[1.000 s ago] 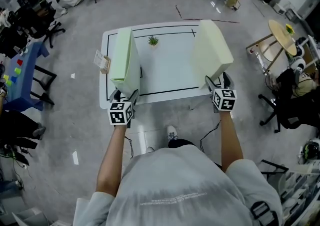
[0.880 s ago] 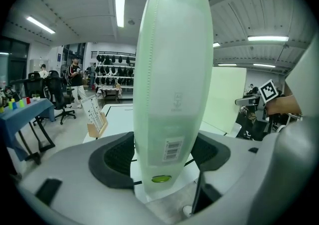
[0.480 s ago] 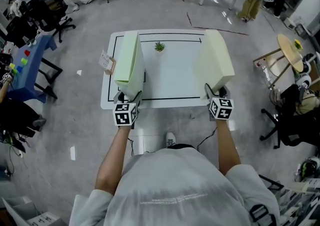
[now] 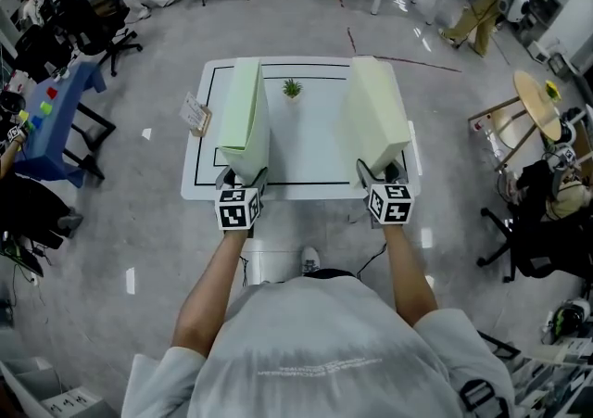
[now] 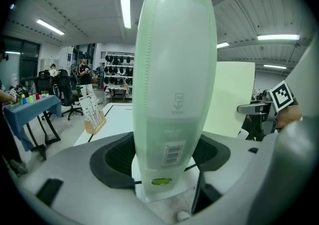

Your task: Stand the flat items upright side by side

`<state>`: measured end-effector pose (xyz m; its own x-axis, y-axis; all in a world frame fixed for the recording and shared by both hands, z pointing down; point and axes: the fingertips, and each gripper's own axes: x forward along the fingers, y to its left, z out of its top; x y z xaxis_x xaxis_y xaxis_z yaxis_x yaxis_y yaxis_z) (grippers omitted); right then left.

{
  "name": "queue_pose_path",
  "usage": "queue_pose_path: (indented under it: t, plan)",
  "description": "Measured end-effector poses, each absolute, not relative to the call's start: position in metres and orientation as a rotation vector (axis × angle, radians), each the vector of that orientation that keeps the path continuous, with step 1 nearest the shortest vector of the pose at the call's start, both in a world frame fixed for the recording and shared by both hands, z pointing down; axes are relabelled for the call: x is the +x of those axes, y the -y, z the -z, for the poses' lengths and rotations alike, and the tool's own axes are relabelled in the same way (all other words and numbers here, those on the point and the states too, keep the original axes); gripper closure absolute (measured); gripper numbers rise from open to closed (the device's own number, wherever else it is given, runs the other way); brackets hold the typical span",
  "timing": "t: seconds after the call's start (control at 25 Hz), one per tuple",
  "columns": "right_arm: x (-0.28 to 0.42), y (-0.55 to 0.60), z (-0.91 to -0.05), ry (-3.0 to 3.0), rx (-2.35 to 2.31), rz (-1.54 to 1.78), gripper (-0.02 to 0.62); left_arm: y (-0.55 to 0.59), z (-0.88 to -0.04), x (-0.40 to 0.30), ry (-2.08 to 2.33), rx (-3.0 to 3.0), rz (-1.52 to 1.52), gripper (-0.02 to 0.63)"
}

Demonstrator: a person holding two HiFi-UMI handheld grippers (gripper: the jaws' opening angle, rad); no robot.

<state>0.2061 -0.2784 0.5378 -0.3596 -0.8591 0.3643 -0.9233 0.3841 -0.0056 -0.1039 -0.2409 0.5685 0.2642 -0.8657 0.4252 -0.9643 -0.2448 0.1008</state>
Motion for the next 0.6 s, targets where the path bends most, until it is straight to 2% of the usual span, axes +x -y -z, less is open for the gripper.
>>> queue_pose_path:
  t: [0.6]
  plan:
    - [0.149, 0.267, -0.54, 2.323, 1.568, -0.307, 0.275, 0.241, -0.565, -0.05, 1.583, 2.274, -0.389, 0.261]
